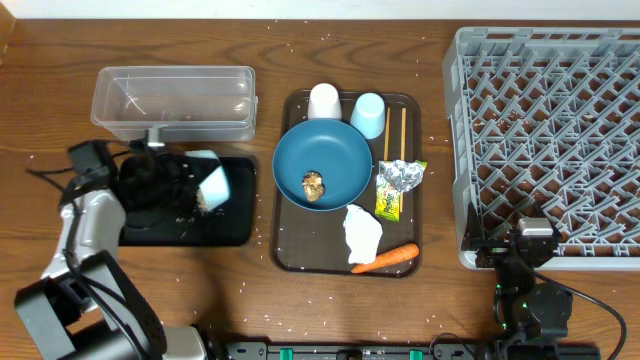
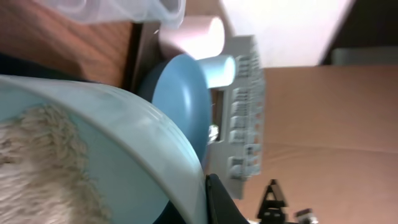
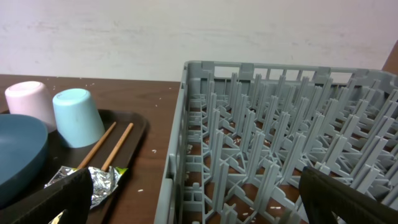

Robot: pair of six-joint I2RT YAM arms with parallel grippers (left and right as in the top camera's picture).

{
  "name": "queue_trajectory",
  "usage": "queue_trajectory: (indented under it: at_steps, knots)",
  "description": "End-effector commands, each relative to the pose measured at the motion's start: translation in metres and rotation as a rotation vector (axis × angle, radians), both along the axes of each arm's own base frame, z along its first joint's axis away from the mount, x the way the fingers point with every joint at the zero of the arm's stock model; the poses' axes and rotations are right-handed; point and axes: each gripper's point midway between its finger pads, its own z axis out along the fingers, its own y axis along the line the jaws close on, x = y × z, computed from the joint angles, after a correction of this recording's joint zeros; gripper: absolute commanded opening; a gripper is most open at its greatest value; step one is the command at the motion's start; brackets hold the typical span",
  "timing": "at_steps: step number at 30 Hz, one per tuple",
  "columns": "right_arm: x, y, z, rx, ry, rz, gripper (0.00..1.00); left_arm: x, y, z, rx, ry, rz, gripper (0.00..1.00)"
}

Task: Sort waste into correct bins and load items into the dishwasher rack
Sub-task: 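Lift the rice bowl and carry it left over the black tray, then tilt the bowl with the left gripper to pour rice onto the black tray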

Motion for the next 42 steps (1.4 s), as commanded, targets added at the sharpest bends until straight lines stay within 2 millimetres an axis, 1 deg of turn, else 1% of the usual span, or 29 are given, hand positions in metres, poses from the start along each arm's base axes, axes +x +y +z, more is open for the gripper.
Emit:
queue_trajectory:
  at_steps: [1, 3, 6, 8, 13, 21, 23, 24, 26, 27, 29, 32, 34, 37, 39, 40, 42]
  knots:
    - [0.0, 0.001, 0.0, -0.008, 0.0, 0.003, 0.99, -0.002, 0.01, 0.02, -0.141, -0.1, -0.003, 0.06]
    - [0.0, 0.001, 0.0, -0.008, 0.0, 0.003, 0.99, -0.004, 0.019, 0.025, -0.213, -0.127, 0.012, 0.06]
    - [0.0, 0.001, 0.0, -0.008, 0.0, 0.003, 0.99, -0.005, 0.029, 0.017, -0.235, -0.095, 0.048, 0.06]
    - [0.0, 0.001, 0.0, -0.008, 0.0, 0.003, 0.99, -0.006, 0.031, 0.012, -0.248, -0.077, 0.06, 0.06]
    - [0.0, 0.001, 0.0, -0.008, 0.0, 0.003, 0.99, -0.01, 0.028, 0.009, -0.301, -0.001, 0.073, 0.06]
    - [0.0, 0.001, 0.0, -0.008, 0.0, 0.003, 0.99, -0.01, 0.029, 0.009, -0.306, 0.007, 0.075, 0.06]
    - [0.0, 0.001, 0.0, -0.008, -0.001, 0.003, 0.99, -0.014, 0.025, 0.009, -0.367, 0.094, 0.09, 0.06]
    - [0.0, 0.001, 0.0, -0.008, -0.001, 0.003, 0.99, -0.014, 0.025, 0.009, -0.365, 0.094, 0.088, 0.06]
    - [0.0, 0.001, 0.0, -0.008, -0.001, 0.003, 0.99, -0.01, 0.028, 0.009, -0.317, 0.025, 0.077, 0.06]
    - [0.0, 0.001, 0.0, -0.008, 0.0, 0.003, 0.99, -0.009, 0.029, 0.009, -0.323, 0.031, 0.081, 0.06]
    - [0.0, 0.001, 0.0, -0.008, -0.001, 0.003, 0.99, -0.01, 0.028, 0.009, -0.369, 0.097, 0.093, 0.06]
    - [0.0, 0.001, 0.0, -0.008, 0.0, 0.003, 0.99, -0.008, 0.028, 0.009, -0.352, 0.072, 0.084, 0.06]
    - [0.0, 0.001, 0.0, -0.008, -0.001, 0.003, 0.99, -0.011, 0.026, 0.01, -0.378, 0.112, 0.09, 0.06]
    - [0.0, 0.001, 0.0, -0.008, 0.0, 0.003, 0.99, -0.006, 0.029, 0.011, -0.327, 0.035, 0.078, 0.06]
    - [0.0, 0.001, 0.0, -0.008, 0.0, 0.003, 0.99, -0.009, 0.027, 0.012, -0.388, 0.124, 0.094, 0.06]
    - [0.0, 0.001, 0.0, -0.008, -0.001, 0.003, 0.99, -0.011, 0.024, 0.014, -0.387, 0.125, 0.089, 0.06]
    - [0.0, 0.001, 0.0, -0.008, 0.0, 0.003, 0.99, -0.01, 0.024, 0.017, -0.318, 0.028, 0.067, 0.06]
